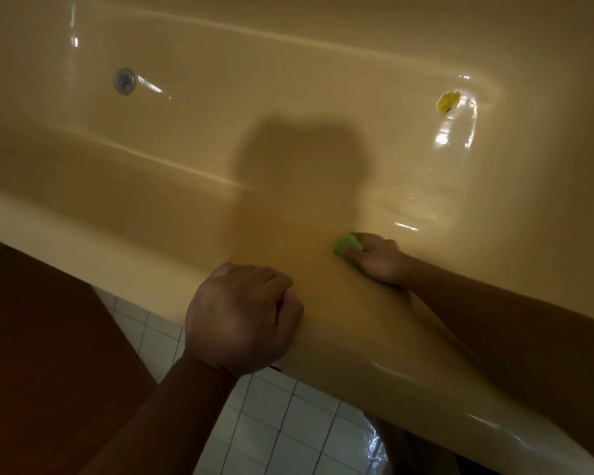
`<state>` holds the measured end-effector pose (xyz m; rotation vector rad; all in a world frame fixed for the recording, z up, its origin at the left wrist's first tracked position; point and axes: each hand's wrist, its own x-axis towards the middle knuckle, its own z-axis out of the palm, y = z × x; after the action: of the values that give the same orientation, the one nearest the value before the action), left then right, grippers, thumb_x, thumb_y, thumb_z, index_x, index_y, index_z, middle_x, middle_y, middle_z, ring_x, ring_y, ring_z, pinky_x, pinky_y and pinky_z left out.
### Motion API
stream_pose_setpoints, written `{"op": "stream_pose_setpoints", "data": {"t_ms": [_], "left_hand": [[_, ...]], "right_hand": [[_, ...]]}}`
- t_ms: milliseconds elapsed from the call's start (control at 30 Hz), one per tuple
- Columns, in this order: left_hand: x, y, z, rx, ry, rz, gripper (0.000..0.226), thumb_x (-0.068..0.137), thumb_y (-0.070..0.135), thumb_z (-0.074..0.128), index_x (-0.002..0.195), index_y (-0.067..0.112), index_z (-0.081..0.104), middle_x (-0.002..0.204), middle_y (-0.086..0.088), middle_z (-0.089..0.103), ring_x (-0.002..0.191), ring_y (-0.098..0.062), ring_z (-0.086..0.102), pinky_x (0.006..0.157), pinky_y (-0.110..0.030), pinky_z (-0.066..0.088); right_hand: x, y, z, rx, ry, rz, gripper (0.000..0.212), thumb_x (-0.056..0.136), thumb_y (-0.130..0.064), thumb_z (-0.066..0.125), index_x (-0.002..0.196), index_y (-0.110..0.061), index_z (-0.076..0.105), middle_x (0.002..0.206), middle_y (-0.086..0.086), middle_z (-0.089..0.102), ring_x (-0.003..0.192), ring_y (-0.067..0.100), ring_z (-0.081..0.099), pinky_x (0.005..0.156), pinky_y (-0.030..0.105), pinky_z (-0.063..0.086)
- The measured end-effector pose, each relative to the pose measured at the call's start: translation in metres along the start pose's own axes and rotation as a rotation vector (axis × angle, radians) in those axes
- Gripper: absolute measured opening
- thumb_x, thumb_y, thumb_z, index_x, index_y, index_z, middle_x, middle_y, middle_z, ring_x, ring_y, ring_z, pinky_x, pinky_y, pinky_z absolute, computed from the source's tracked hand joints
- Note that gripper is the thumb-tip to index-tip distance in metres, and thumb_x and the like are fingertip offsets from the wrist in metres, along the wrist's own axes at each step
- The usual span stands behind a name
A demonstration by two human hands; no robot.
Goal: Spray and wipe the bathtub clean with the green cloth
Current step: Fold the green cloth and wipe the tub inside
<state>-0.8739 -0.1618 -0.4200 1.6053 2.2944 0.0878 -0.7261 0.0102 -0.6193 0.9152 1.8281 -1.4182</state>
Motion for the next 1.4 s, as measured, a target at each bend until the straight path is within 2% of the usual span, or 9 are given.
{"op": "stream_pose_setpoints", "data": {"t_ms": [167, 267, 433, 600, 767, 900, 1033, 1267, 1400], "left_hand": [[0.002, -0.001, -0.004, -0.02, 0.058, -0.069, 0.041, 0.101, 0.029, 0.043, 0.067, 0.019, 0.063, 0.065, 0.004, 0.06, 0.057, -0.023, 0.055, 0.066, -0.037, 0.042], [0.003, -0.005, -0.004, -0.023, 0.078, -0.071, 0.043, 0.102, 0.029, 0.043, 0.065, 0.017, 0.061, 0.062, 0.002, 0.057, 0.054, -0.023, 0.051, 0.063, -0.037, 0.04], [0.001, -0.012, -0.004, -0.018, 0.07, -0.037, 0.043, 0.103, 0.029, 0.043, 0.069, 0.017, 0.068, 0.066, 0.002, 0.063, 0.057, -0.023, 0.056, 0.065, -0.036, 0.044], [-0.001, -0.019, -0.004, -0.001, 0.075, -0.025, 0.039, 0.102, 0.028, 0.045, 0.074, 0.016, 0.071, 0.071, 0.002, 0.067, 0.062, -0.024, 0.06, 0.07, -0.036, 0.045], [-0.001, -0.026, -0.01, -0.001, 0.04, -0.013, 0.035, 0.1, 0.027, 0.047, 0.076, 0.017, 0.07, 0.074, 0.001, 0.068, 0.065, -0.024, 0.061, 0.071, -0.039, 0.046], [0.001, -0.03, -0.013, 0.022, -0.002, -0.02, 0.038, 0.102, 0.031, 0.043, 0.076, 0.018, 0.068, 0.072, 0.003, 0.064, 0.063, -0.023, 0.058, 0.069, -0.038, 0.043], [0.002, -0.033, -0.016, 0.036, -0.025, 0.002, 0.036, 0.099, 0.031, 0.044, 0.079, 0.017, 0.071, 0.075, 0.002, 0.068, 0.066, -0.024, 0.061, 0.071, -0.037, 0.043], [0.005, -0.046, -0.019, 0.049, -0.058, 0.065, 0.036, 0.099, 0.032, 0.046, 0.085, 0.016, 0.075, 0.081, 0.0, 0.073, 0.069, -0.025, 0.066, 0.071, -0.038, 0.048], [0.008, -0.05, -0.021, 0.046, -0.097, 0.052, 0.036, 0.099, 0.032, 0.045, 0.083, 0.016, 0.073, 0.082, 0.0, 0.072, 0.07, -0.026, 0.066, 0.07, -0.039, 0.048]], "right_hand": [[-0.118, -0.067, -0.012, 0.143, -0.096, -0.432, 0.054, 0.103, -0.063, 0.042, 0.15, -0.037, 0.046, 0.146, -0.009, 0.054, 0.133, 0.013, 0.05, 0.115, 0.035, 0.038], [-0.159, -0.063, -0.027, 0.192, -0.184, -0.552, 0.042, 0.103, -0.06, 0.042, 0.145, -0.054, 0.043, 0.139, -0.028, 0.049, 0.134, -0.004, 0.042, 0.109, 0.011, 0.031], [-0.056, 0.004, -0.013, 0.117, -0.098, -0.306, 0.054, 0.105, -0.056, 0.04, 0.148, -0.024, 0.051, 0.148, -0.003, 0.053, 0.138, 0.018, 0.048, 0.114, 0.028, 0.034], [0.03, 0.031, 0.006, -0.07, 0.061, 0.211, 0.065, 0.107, -0.058, 0.028, 0.164, -0.028, 0.02, 0.171, 0.013, 0.017, 0.154, 0.04, 0.016, 0.126, 0.049, 0.017], [-0.068, -0.047, -0.005, 0.114, -0.066, -0.236, 0.062, 0.103, -0.066, 0.036, 0.155, -0.032, 0.041, 0.157, -0.003, 0.047, 0.142, 0.02, 0.045, 0.118, 0.033, 0.032], [-0.164, -0.074, -0.02, 0.16, -0.136, -0.511, 0.053, 0.102, -0.063, 0.038, 0.152, -0.046, 0.039, 0.144, -0.027, 0.047, 0.133, -0.008, 0.037, 0.109, 0.01, 0.027], [-0.111, -0.042, -0.017, 0.159, -0.109, -0.399, 0.058, 0.102, -0.062, 0.039, 0.153, -0.035, 0.044, 0.151, -0.017, 0.048, 0.139, -0.001, 0.042, 0.116, 0.02, 0.029], [0.003, 0.022, -0.003, -0.079, 0.004, 0.176, 0.063, 0.109, -0.055, 0.028, 0.165, -0.027, 0.02, 0.171, 0.011, 0.02, 0.157, 0.031, 0.017, 0.124, 0.04, 0.012], [-0.077, -0.043, 0.0, 0.12, -0.06, -0.147, 0.066, 0.102, -0.07, 0.036, 0.158, -0.037, 0.034, 0.161, -0.005, 0.04, 0.147, 0.021, 0.035, 0.123, 0.04, 0.026]]}}
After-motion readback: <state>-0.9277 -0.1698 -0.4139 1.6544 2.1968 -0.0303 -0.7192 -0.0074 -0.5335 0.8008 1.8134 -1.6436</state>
